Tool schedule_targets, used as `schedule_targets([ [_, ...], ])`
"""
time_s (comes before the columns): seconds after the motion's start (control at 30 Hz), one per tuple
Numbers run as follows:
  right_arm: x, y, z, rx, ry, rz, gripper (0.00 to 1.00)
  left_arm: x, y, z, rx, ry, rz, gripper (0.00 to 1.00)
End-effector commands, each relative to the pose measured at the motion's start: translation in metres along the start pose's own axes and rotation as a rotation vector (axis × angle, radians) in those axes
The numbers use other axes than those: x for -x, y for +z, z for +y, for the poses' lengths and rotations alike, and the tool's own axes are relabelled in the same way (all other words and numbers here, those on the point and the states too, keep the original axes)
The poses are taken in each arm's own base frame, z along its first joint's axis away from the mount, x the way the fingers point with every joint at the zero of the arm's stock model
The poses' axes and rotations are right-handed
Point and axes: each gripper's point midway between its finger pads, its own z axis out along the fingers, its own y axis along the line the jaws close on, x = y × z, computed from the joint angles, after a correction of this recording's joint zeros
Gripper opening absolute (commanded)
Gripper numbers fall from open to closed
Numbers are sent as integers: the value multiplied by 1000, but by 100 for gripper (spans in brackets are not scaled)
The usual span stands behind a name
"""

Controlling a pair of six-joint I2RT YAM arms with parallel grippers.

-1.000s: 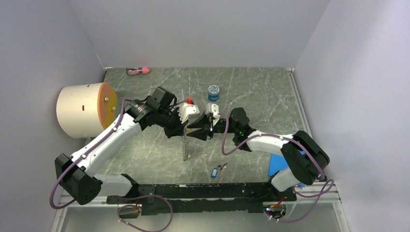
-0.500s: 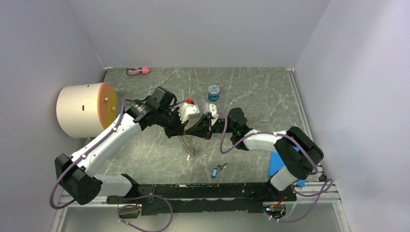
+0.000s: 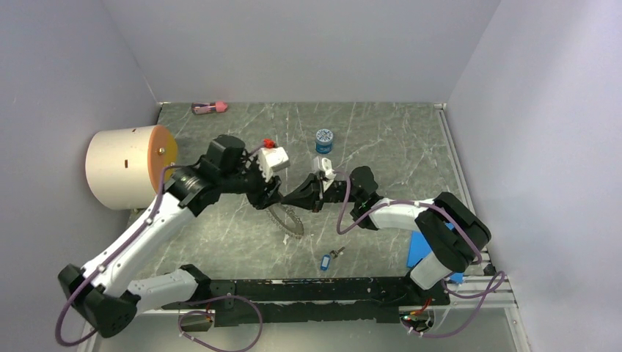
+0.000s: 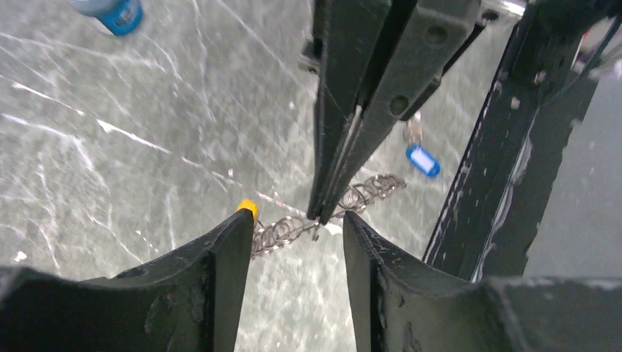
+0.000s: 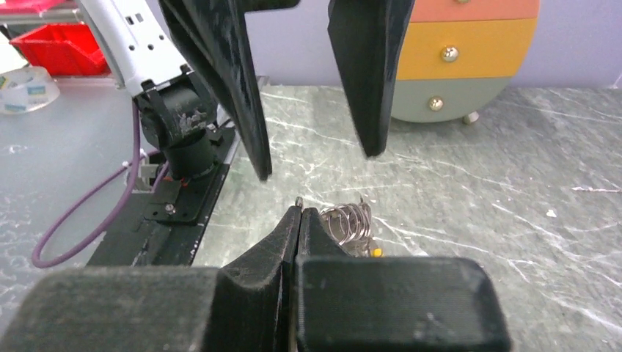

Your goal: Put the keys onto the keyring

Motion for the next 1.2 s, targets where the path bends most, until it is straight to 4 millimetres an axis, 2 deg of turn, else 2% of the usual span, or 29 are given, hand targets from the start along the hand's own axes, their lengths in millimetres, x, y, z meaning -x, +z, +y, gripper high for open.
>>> schedule_targets([
  [0.0, 49, -2, 6, -16, -92, -151, 0, 42, -22, 12, 46, -116, -256, 54],
  [0.07, 56, -5, 6, -40, -83, -186, 0, 50, -33, 16, 21, -177, -347, 54],
  [0.17, 69, -9, 6, -63, -85, -237, 0, 52, -45, 19, -10, -244, -455, 53],
  [0.3, 86, -13, 10, -64, -87, -294, 0, 53, -56, 9, -83, -245, -585, 50],
  [0.37, 95, -15, 10, -69, -90, -323, 0, 56, -60, -1, -133, -191, -656, 49],
  [0.47, 105, -18, 12, -64, -97, -352, 0, 46, -60, -19, -196, -67, -738, 48],
  [0.57, 111, -17, 14, -56, -114, -347, 0, 43, -69, -32, -191, 56, -838, 51],
  [0.77, 115, -16, 15, -50, -149, -319, 0, 33, -68, -36, -157, 157, -892, 52],
  [0.93, 117, -14, 18, -27, -148, -317, 0, 38, -66, -29, -138, 160, -914, 50],
  [1.17, 116, -12, 17, -23, -141, -318, 0, 47, -58, -31, -206, 176, -898, 42],
])
